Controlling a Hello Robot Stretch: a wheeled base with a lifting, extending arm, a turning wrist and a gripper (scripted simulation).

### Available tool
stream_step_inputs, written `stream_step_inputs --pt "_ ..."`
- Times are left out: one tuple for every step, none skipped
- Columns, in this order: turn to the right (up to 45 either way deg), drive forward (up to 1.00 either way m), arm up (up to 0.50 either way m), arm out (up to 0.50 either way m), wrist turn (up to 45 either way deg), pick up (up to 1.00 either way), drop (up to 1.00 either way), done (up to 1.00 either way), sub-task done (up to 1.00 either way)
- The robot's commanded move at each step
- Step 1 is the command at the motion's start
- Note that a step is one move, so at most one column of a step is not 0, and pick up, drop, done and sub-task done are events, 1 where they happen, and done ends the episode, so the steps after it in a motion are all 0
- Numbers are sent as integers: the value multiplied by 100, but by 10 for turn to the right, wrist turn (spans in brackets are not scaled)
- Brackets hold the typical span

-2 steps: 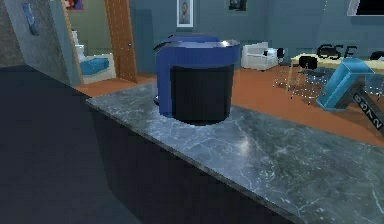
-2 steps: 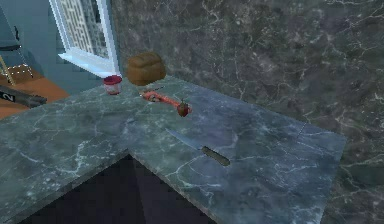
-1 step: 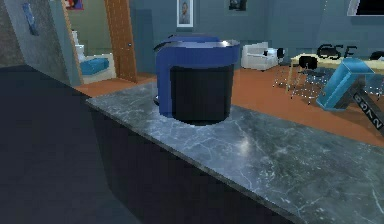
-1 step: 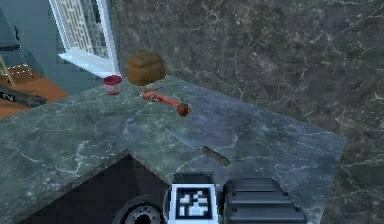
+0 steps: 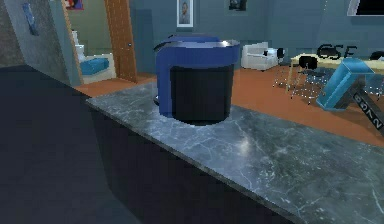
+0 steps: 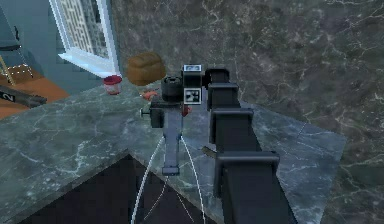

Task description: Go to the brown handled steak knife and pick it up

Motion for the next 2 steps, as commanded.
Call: stream_step_inputs --pt "0 0 0 0 450 0 0 0 0" --pt "0 0 0 0 450 0 0 0 0"
